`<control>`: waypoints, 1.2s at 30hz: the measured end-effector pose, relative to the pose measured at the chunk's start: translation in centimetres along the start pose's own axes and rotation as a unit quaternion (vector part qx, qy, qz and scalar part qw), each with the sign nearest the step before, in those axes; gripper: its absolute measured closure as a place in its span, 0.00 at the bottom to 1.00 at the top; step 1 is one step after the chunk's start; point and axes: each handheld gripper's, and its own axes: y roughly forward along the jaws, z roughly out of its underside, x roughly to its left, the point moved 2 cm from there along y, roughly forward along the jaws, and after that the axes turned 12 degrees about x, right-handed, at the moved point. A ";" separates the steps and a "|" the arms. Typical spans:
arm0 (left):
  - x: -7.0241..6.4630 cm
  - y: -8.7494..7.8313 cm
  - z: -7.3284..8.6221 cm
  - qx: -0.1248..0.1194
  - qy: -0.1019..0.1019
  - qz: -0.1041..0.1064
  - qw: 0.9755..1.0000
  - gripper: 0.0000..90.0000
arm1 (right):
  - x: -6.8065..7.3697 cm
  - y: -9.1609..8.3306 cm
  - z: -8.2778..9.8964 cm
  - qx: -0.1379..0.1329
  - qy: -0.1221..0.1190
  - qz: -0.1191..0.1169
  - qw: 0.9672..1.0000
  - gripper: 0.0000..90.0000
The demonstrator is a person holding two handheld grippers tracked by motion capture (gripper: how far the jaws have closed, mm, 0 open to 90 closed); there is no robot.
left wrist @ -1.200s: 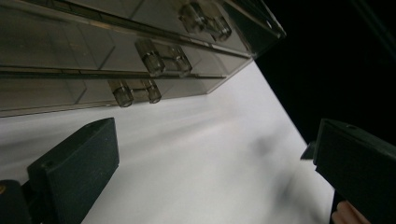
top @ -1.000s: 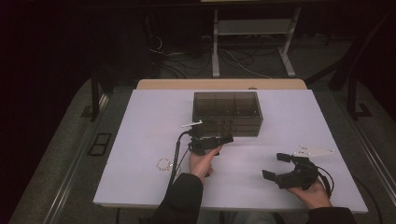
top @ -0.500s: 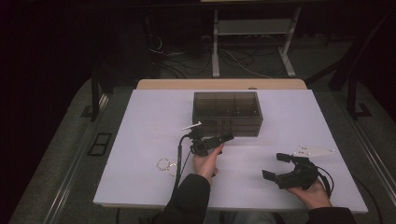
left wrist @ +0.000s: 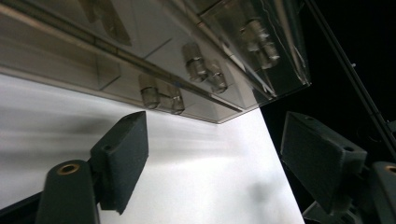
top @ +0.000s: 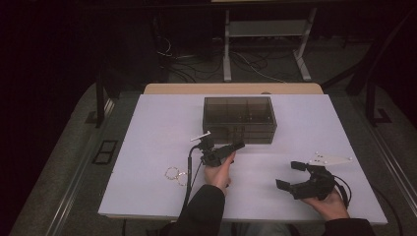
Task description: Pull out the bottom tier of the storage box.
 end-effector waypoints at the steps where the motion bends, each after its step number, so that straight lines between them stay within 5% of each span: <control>1: 0.0 0.0 0.0 0.000 0.000 0.000 1.000 0.27 | 0.0 0.0 0.0 0.000 0.000 0.000 1.000 0.00; 12: 0.9 0.5 0.0 -0.002 -0.007 -0.019 1.000 0.38 | 0.0 0.0 0.0 0.000 -0.002 -0.001 1.000 0.00; 20: 1.4 0.6 -0.2 -0.003 -0.017 -0.037 0.999 0.55 | 0.1 0.0 0.0 0.001 -0.003 -0.002 1.000 0.00; 32: 2.0 0.8 -0.5 -0.008 -0.031 -0.041 0.999 0.69 | 0.1 0.0 0.0 0.002 -0.003 -0.003 1.000 0.00; 36: 2.4 0.9 -0.7 -0.005 -0.054 -0.033 0.998 0.75 | 0.1 0.0 0.0 0.002 -0.003 -0.003 1.000 0.00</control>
